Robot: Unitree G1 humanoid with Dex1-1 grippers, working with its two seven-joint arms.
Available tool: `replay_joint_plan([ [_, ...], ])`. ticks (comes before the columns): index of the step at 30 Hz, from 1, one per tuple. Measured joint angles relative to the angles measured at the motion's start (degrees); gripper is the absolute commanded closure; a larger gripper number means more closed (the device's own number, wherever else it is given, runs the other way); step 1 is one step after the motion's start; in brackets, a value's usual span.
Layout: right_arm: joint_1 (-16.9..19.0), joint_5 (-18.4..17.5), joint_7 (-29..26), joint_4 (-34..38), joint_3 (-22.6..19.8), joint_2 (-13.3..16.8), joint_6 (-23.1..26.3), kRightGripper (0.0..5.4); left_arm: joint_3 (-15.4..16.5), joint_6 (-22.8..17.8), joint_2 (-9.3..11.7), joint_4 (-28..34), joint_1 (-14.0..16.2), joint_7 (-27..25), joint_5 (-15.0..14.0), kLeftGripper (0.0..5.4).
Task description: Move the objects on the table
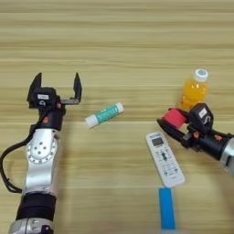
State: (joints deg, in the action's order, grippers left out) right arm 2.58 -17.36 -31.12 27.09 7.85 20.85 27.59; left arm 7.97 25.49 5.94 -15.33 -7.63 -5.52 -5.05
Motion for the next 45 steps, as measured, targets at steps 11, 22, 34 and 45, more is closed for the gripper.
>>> replay_joint_plan([
  [11, -9.1, 4.3, 2.5, -11.5, 6.7, -6.7, -2.4, 3.17, -0.2, 0.1, -0.4, 0.0, -0.1, 0.1, 0.0, 0.0],
  [22, -11.8, 9.1, 6.3, -24.1, 8.0, -10.9, -5.6, 3.17, -0.2, 0.1, -0.4, 0.1, -0.1, 0.0, 0.0, 0.0],
  [34, -15.4, 11.8, 7.4, -35.5, 6.8, -12.7, -12.0, 3.17, -0.1, 0.1, -0.4, 0.1, -0.1, 0.0, 0.0, 0.0],
  [45, -15.9, 12.9, 7.1, -37.4, 6.0, -13.5, -14.2, 2.03, -0.1, 0.1, -0.4, 0.0, -0.1, 0.0, 0.0, 0.0],
])
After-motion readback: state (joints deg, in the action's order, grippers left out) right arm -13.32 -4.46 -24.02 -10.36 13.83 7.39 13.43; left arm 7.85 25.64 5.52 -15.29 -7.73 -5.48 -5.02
